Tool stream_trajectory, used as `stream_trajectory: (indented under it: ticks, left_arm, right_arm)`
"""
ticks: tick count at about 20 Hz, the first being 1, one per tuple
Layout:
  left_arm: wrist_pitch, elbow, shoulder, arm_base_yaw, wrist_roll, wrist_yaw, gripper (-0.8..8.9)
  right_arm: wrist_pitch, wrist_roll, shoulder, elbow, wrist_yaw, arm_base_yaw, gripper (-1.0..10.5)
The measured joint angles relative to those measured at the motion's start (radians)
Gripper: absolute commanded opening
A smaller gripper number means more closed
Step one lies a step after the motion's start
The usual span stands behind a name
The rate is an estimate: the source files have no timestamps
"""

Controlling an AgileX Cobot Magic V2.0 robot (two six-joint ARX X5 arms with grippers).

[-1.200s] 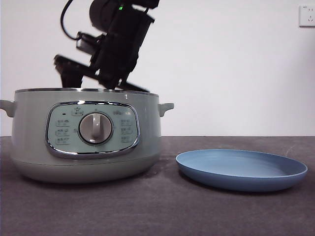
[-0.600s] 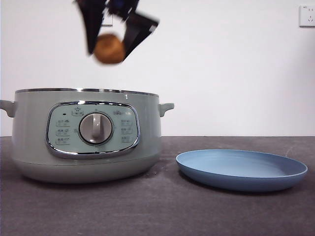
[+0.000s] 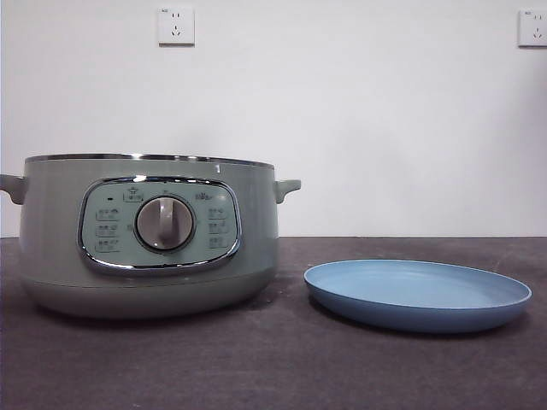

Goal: Take the potato out from the steamer,put the potato on the plate,close the lid

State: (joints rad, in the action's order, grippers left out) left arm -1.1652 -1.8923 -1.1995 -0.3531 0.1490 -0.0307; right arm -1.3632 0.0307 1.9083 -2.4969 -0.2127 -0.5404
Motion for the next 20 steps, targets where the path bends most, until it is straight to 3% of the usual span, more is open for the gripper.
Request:
stream_trajectory:
  ticks: [4, 9, 12, 20]
  left_arm:
    - [0.042, 0.000, -0.052, 0.000, 0.000, 0.072, -0.08]
    - [0.102, 0.000, -0.084, -0.002, 0.000, 0.177, -0.08]
    - [0.106, 0.000, -0.087, -0.001, 0.001, 0.180, -0.08]
    - [0.105, 0.000, -0.088, -0.001, 0.001, 0.183, -0.08]
  right_arm:
    - [0.000, 0.014, -0.134, 0.285, 0.018, 0.113, -0.1]
    - [0.022, 0.018, -0.176, 0.673, 0.137, 0.150, -0.1]
    - [0.201, 0.018, -0.175, 0.863, 0.210, 0.138, -0.1]
    - [0.563, 0.037, -0.175, 1.254, 0.219, 0.111, -0.1]
